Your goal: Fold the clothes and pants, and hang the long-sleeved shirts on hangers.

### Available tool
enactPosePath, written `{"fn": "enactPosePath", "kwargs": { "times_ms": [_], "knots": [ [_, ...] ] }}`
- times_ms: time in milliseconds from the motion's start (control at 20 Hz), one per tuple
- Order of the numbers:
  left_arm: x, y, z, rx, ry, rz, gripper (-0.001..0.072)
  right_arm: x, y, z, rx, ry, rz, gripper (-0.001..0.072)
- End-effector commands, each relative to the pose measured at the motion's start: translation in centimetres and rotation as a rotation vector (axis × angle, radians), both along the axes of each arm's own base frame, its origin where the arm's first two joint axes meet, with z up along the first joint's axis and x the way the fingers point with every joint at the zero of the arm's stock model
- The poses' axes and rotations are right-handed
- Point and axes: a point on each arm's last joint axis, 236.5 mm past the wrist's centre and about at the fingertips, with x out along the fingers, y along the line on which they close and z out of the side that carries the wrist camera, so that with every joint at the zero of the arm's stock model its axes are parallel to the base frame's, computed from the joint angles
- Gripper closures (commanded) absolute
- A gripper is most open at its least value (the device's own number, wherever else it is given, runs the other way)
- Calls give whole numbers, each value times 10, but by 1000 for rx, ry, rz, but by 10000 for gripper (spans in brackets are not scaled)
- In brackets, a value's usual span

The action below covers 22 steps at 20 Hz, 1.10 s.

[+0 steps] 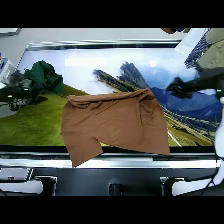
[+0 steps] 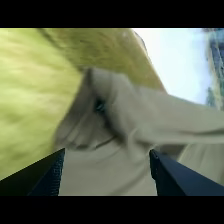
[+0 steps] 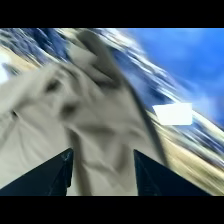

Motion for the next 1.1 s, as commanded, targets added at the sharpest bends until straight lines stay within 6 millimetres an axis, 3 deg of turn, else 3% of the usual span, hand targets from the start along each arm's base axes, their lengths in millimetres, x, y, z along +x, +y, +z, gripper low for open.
{"fn": "enactPosePath", "kwargs": {
  "times_ms": [0,100,250,400,600,800,1050],
  "knots": [
    [-57,38,19,50,83,-14,99,-74,-36,6,8,73,-2,289],
    [-85,49,15,57,123,23,99,-131,-31,-23,74,185,-48,287],
    [-110,52,2,59,147,70,100,-212,-10,-68,129,363,-68,275],
    [-122,54,-10,64,186,76,99,-267,4,-103,103,499,-40,276],
    [-122,54,-14,59,193,77,100,-292,6,-122,75,564,-24,276],
    [-121,55,-14,62,189,81,100,-292,4,-129,61,556,-35,276],
    [-120,56,-14,65,184,86,99,-301,20,-139,110,569,-40,276]
  ]
}}
